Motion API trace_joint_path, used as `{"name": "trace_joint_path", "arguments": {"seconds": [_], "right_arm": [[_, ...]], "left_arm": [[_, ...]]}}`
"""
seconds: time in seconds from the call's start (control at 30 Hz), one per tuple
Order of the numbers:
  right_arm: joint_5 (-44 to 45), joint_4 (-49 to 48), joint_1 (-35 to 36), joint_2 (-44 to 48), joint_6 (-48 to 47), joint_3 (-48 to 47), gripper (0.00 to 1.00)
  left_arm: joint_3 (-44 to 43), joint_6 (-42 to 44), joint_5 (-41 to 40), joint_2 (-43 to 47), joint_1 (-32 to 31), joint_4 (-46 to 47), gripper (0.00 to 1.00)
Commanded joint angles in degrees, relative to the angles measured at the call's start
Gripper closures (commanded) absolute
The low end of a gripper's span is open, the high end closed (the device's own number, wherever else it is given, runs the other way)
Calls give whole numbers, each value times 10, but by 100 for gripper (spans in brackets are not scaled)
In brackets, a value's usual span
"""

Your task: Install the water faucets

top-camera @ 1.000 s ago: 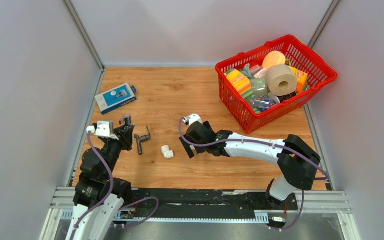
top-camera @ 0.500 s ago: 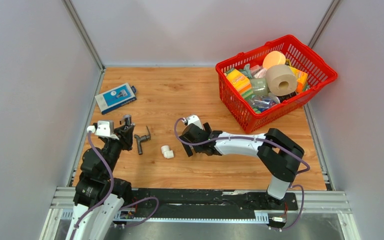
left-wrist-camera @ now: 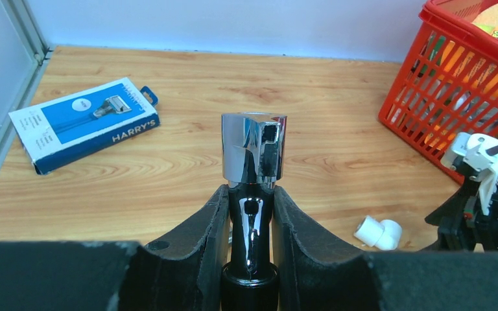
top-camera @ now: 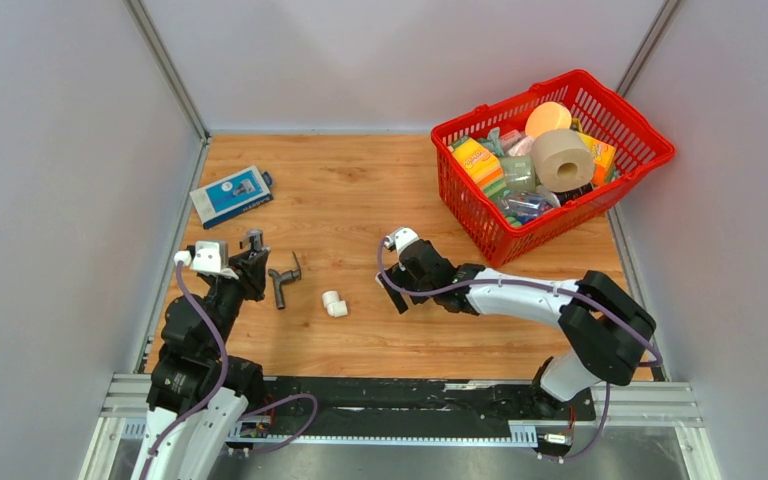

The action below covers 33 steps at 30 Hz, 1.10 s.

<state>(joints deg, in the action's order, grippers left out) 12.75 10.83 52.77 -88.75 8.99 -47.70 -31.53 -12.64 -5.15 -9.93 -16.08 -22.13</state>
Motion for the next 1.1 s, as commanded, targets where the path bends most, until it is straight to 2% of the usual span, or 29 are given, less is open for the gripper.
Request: {"name": "trace_joint_path", "arguments": {"seconds": [0.0, 0.4, 0.7, 0.93, 1.07], "right_arm": [[-80, -91, -7, 23, -62, 9, 7], [-73, -89, -14, -97, -64, -57, 18], [-60, -88, -13, -125, -61, -59, 28], [-65, -85, -13, -112, -60, -56, 61], [-56, -84, -14, -87, -53, -50, 98]], "left_arm": [[-8, 6, -6, -4, 3, 23, 100], [-7, 4, -6, -4, 2, 24, 100], [-6, 3, -9, -4, 2, 24, 100], [-12, -4, -1, -7, 2, 19, 100], [-20, -20, 14, -23, 2, 19, 100]]}}
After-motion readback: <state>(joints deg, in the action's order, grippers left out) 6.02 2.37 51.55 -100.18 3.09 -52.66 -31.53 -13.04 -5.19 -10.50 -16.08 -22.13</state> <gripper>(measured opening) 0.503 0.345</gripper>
